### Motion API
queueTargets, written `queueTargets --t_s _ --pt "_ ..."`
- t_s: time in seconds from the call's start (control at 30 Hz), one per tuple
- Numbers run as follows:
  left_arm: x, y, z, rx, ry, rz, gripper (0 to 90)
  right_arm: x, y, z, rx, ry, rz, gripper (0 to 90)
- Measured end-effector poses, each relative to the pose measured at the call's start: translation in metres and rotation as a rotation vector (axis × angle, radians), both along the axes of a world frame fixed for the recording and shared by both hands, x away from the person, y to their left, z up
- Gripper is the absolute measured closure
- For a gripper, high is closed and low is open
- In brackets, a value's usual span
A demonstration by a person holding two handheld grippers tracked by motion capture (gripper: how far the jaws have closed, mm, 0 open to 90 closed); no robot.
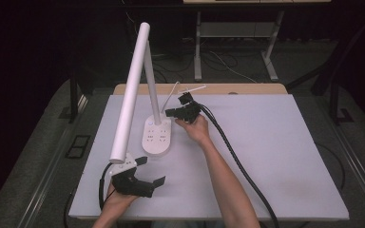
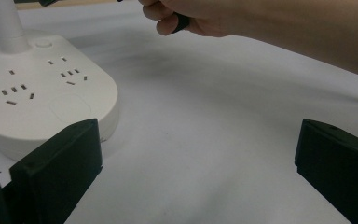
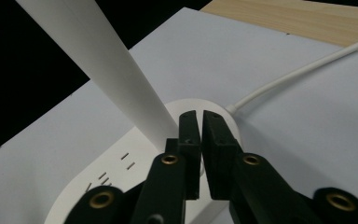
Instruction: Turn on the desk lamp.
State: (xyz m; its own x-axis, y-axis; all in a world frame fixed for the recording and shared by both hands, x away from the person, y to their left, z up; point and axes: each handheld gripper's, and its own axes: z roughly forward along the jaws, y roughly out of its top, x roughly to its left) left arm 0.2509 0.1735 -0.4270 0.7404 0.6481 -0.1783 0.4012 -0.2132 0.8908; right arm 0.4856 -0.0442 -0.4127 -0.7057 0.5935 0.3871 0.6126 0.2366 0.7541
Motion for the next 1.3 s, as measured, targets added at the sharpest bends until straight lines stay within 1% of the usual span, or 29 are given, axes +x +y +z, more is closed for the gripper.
queueTargets --t_s 0.17,0.27,0.43,0.57,0.7,0.8,0.93,1.1,1.2,1.3 --pt "0.000 0.000 0.000 0.000 0.001 -0.001 0.0 0.002 0.001 -0.007 0.010 0.018 0.006 89.5" --pt "0.000 0.000 0.000 0.002 0.002 -0.003 0.0 0.002 0.004 -0.011 0.008 0.039 0.012 89.5" --pt "0.000 -0.001 0.000 0.002 0.002 -0.004 0.0 0.002 0.008 -0.019 0.008 0.060 0.010 89.5" --pt "0.000 -0.001 0.000 0.003 0.002 -0.007 0.0 0.003 0.010 -0.022 0.012 0.061 0.013 89.5" --pt "0.000 -0.001 0.000 0.003 0.002 -0.007 0.0 0.003 0.010 -0.026 0.003 0.077 0.019 89.5" --pt "0.000 -0.001 0.000 0.003 0.002 -0.008 0.0 0.002 0.010 -0.028 0.026 0.089 0.014 89.6" --pt "-0.001 -0.001 0.000 -0.002 0.003 -0.005 0.0 0.000 0.012 -0.028 0.014 0.069 0.019 89.7" --pt "-0.001 -0.001 0.000 -0.001 0.003 -0.006 0.0 0.000 0.010 -0.030 0.037 0.085 0.014 89.8" --pt "-0.001 -0.001 0.000 0.002 0.004 -0.009 0.0 -0.001 0.009 -0.033 0.056 0.085 0.008 89.9" --pt "-0.001 -0.002 0.000 0.003 0.005 -0.010 0.0 -0.001 0.008 -0.034 0.063 0.091 0.007 89.9"
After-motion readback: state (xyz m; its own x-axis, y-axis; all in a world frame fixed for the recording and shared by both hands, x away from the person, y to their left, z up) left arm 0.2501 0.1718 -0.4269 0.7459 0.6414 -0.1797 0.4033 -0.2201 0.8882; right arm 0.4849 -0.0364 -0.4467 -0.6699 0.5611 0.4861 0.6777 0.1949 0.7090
